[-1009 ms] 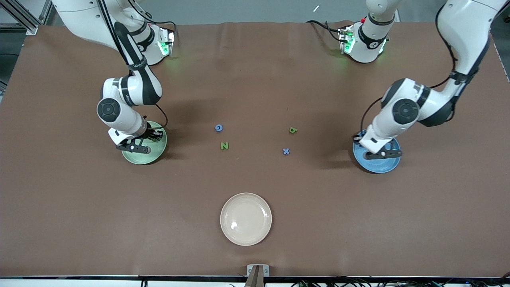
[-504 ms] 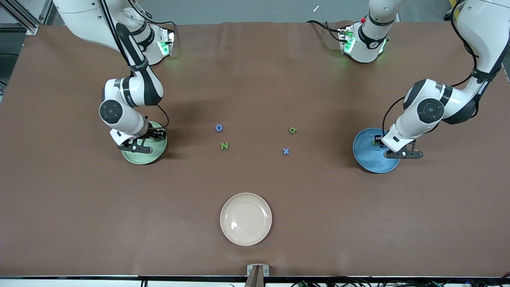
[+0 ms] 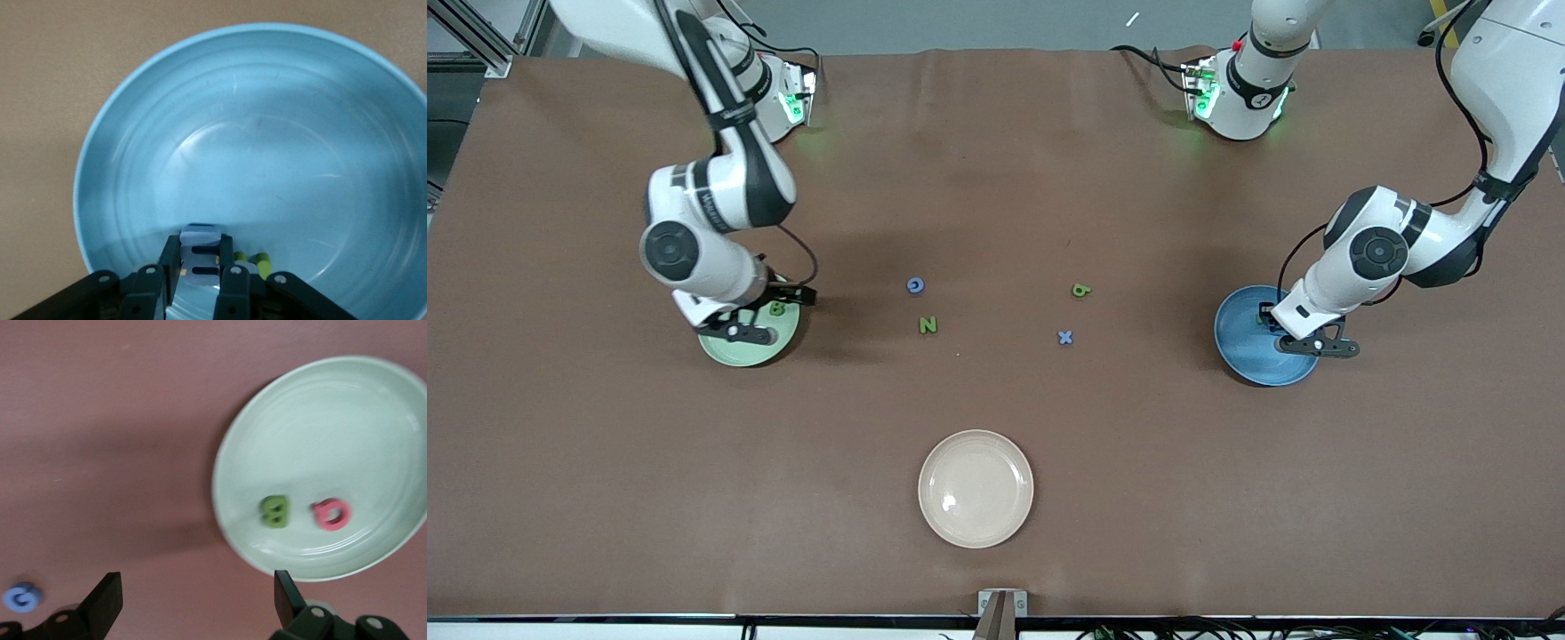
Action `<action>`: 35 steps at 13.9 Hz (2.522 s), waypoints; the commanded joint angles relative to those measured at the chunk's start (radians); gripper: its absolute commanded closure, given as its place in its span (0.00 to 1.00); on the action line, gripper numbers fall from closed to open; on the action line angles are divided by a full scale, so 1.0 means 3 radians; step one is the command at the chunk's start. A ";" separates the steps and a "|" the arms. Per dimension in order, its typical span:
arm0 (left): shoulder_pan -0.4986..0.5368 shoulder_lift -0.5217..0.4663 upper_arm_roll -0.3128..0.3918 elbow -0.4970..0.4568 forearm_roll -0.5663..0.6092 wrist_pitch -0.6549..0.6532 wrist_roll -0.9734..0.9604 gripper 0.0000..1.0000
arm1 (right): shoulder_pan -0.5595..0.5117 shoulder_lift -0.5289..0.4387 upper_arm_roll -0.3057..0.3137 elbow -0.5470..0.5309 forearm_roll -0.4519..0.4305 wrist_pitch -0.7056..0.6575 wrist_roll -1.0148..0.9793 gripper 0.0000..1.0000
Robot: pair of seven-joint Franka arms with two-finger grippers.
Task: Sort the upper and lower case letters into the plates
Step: 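Grasp the blue G with the right gripper while the left gripper reaches a green letter, then drop the G in the green plate while the left gripper grasps the green letter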
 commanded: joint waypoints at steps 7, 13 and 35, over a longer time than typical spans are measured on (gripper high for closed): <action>0.0035 -0.0127 -0.0180 0.0024 0.0031 -0.0018 -0.0043 0.01 | 0.1081 0.0382 -0.0016 -0.0095 0.0293 0.1040 0.1129 0.02; -0.0016 -0.0097 -0.0733 0.0095 -0.0113 -0.0299 -0.0660 0.01 | 0.1250 0.0705 -0.0016 -0.0157 0.0293 0.1552 0.1242 0.08; -0.2419 0.0414 -0.0033 0.0361 0.0020 0.0079 -0.2584 0.02 | 0.0603 0.0092 -0.0108 0.0002 0.0283 0.0439 0.0370 1.00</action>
